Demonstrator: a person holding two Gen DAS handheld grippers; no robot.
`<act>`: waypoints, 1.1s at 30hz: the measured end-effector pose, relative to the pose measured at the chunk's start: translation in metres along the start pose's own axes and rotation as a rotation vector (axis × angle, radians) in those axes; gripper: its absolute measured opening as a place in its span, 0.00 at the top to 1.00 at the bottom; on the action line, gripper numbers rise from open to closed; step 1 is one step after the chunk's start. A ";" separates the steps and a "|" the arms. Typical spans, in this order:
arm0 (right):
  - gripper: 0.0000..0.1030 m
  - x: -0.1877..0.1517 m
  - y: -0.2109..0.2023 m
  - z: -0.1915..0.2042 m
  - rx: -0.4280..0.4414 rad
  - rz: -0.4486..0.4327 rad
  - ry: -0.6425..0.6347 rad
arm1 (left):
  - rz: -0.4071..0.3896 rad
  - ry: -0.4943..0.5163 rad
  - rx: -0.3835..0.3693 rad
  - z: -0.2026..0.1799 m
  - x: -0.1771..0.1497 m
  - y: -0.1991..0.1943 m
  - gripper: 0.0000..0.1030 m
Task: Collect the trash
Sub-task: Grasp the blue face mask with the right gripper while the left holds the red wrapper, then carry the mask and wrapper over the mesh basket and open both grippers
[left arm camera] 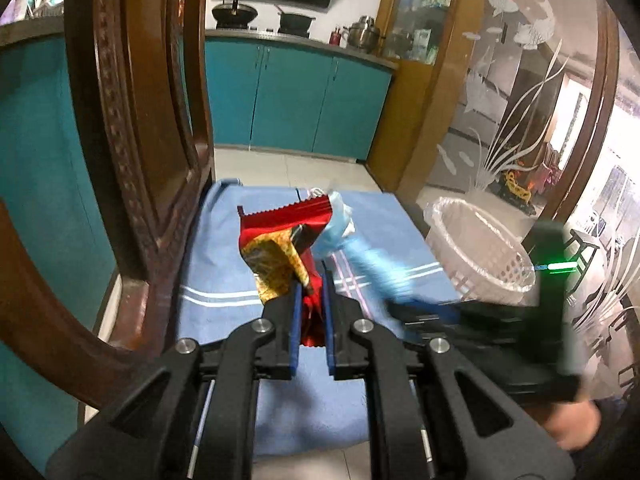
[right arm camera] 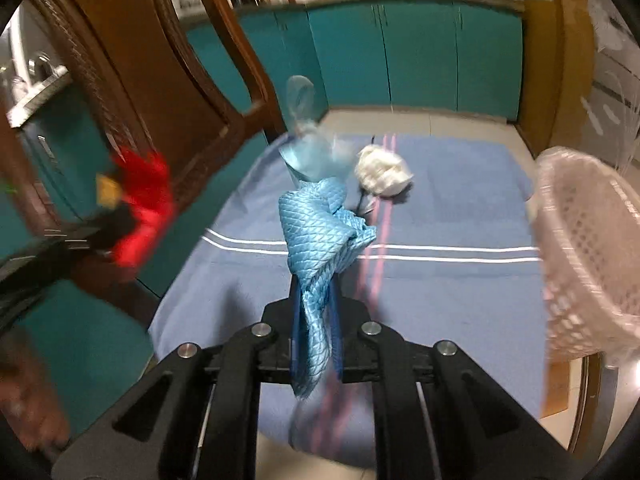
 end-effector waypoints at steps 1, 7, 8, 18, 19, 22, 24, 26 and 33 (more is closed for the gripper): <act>0.87 -0.001 -0.008 -0.003 0.029 -0.002 0.011 | 0.012 -0.008 -0.005 0.000 -0.002 0.003 0.90; 0.87 -0.005 -0.043 -0.023 0.062 -0.087 0.054 | 0.057 0.001 -0.001 -0.007 -0.009 0.017 0.89; 0.87 -0.006 -0.044 -0.022 0.058 -0.087 0.051 | 0.060 0.000 -0.003 -0.008 -0.009 0.018 0.89; 0.87 -0.007 -0.035 -0.027 -0.002 -0.080 0.022 | 0.072 0.033 0.007 -0.021 -0.016 0.026 0.89; 0.87 -0.007 -0.036 -0.027 -0.006 -0.082 0.020 | 0.073 0.036 0.007 -0.022 -0.016 0.026 0.89; 0.87 -0.008 -0.037 -0.028 -0.008 -0.081 0.016 | 0.075 0.044 0.010 -0.022 -0.018 0.026 0.89; 0.87 -0.008 -0.036 -0.028 -0.010 -0.076 0.015 | 0.076 0.046 0.013 -0.021 -0.018 0.027 0.89; 0.87 -0.009 -0.033 -0.027 -0.009 -0.070 0.014 | 0.078 0.045 0.015 -0.020 -0.019 0.027 0.89; 0.87 -0.009 -0.027 -0.023 -0.010 -0.049 0.005 | 0.077 0.038 0.019 -0.017 -0.017 0.025 0.89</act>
Point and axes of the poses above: each gripper's, at about its wrist camera, not at the fingertips, and y roughly the way its jaws point, z to its left, x to its top, the point moved 4 cm from there along y, roughly the way its jaws point, and after that the axes turned 6 degrees about x, right-handed, at the moved point
